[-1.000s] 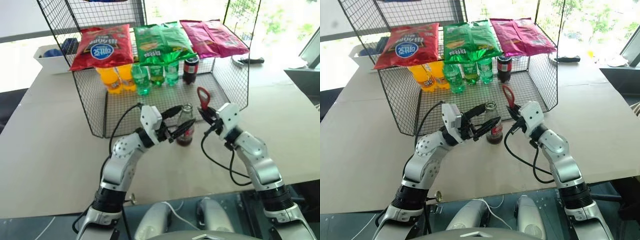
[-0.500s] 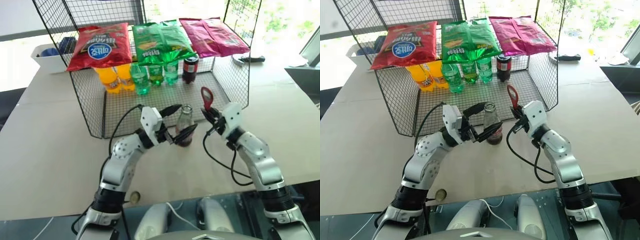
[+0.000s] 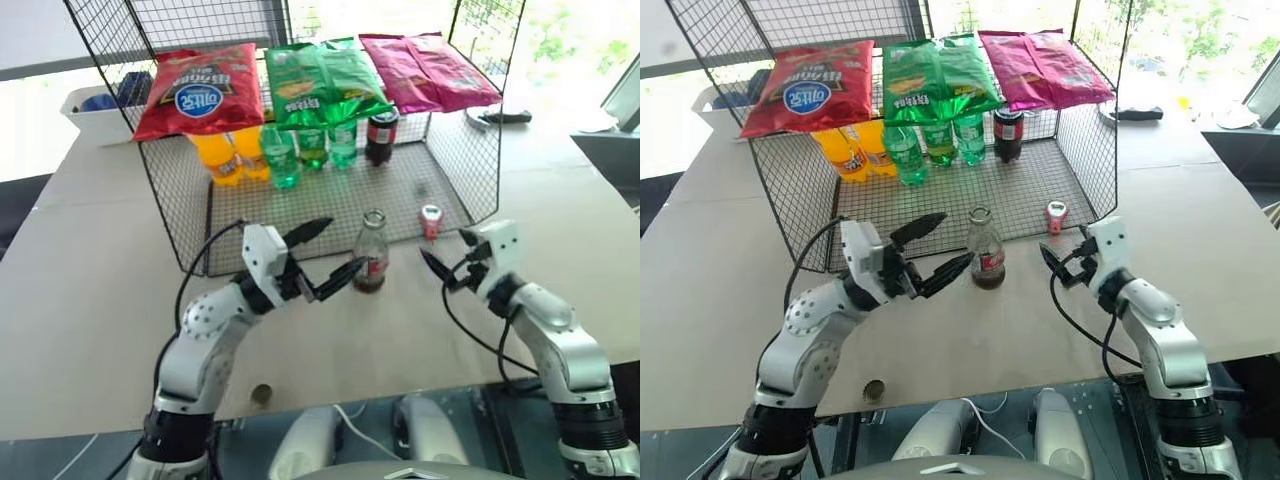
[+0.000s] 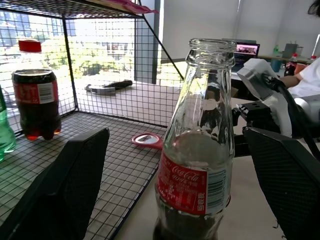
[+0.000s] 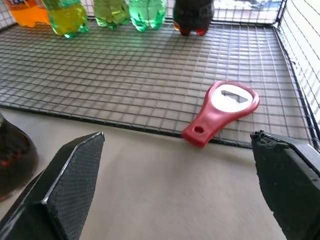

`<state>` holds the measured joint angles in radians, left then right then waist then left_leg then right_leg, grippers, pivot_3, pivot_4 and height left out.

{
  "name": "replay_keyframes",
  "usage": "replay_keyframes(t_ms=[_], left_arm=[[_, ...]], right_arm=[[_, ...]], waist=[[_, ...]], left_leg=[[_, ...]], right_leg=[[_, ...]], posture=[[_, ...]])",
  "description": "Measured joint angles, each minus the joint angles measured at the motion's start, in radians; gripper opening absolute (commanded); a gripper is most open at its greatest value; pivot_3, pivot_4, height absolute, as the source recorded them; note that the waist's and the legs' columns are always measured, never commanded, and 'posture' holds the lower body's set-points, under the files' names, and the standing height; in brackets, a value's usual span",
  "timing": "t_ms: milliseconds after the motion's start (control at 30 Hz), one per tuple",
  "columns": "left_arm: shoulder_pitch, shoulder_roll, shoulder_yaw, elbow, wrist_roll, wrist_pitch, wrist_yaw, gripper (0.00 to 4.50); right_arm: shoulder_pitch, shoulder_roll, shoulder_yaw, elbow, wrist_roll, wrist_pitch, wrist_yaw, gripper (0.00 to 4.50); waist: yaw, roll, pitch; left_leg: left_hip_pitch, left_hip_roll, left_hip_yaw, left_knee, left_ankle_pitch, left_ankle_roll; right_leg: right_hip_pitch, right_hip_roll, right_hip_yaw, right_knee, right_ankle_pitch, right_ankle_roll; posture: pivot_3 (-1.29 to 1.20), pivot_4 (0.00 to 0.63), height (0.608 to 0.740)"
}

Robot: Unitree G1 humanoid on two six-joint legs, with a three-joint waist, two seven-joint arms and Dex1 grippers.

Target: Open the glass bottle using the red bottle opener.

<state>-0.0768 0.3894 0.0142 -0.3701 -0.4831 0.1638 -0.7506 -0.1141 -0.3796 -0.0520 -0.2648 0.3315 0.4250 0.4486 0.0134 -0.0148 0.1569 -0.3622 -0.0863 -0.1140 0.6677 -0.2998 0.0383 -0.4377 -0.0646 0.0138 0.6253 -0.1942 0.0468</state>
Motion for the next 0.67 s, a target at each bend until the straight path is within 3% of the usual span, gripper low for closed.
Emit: replay_keyframes(t_ms=[267, 367, 667], left_arm=[[0.119, 0.04, 0.146, -0.075, 0.013, 0.025, 0.128, 4.5], [0.238, 0.044, 0.202, -0.06, 0.084, -0.012, 0.174, 4.5], [0.421, 0.036, 0.236, -0.001, 0.146, -0.052, 0.203, 4.5]], right_arm=[[0.037, -0.08, -0.073, 0.013, 0.052, -0.057, 0.135, 4.45], [0.068, -0.123, -0.082, 0.075, 0.064, -0.188, 0.274, 4.45], [0.103, -0.144, -0.082, 0.191, 0.054, -0.347, 0.419, 4.45]], waist=[[0.0, 0.0, 0.0], [-0.002, 0.0, 0.0], [0.003, 0.0, 0.0]], left_leg=[[0.0, 0.0, 0.0, 0.0, 0.0, 0.0], [0.001, 0.0, 0.003, 0.0, 0.0, 0.001], [0.003, 0.0, 0.002, 0.001, -0.001, 0.001]], right_leg=[[0.0, 0.0, 0.0, 0.0, 0.0, 0.0], [0.0, 0.0, 0.0, 0.0, 0.0, 0.0], [0.004, -0.003, -0.001, 0.0, 0.0, 0.001]], posture=[[0.0, 0.15, 0.734], [0.0, 0.15, 0.734], [0.0, 0.15, 0.734]])
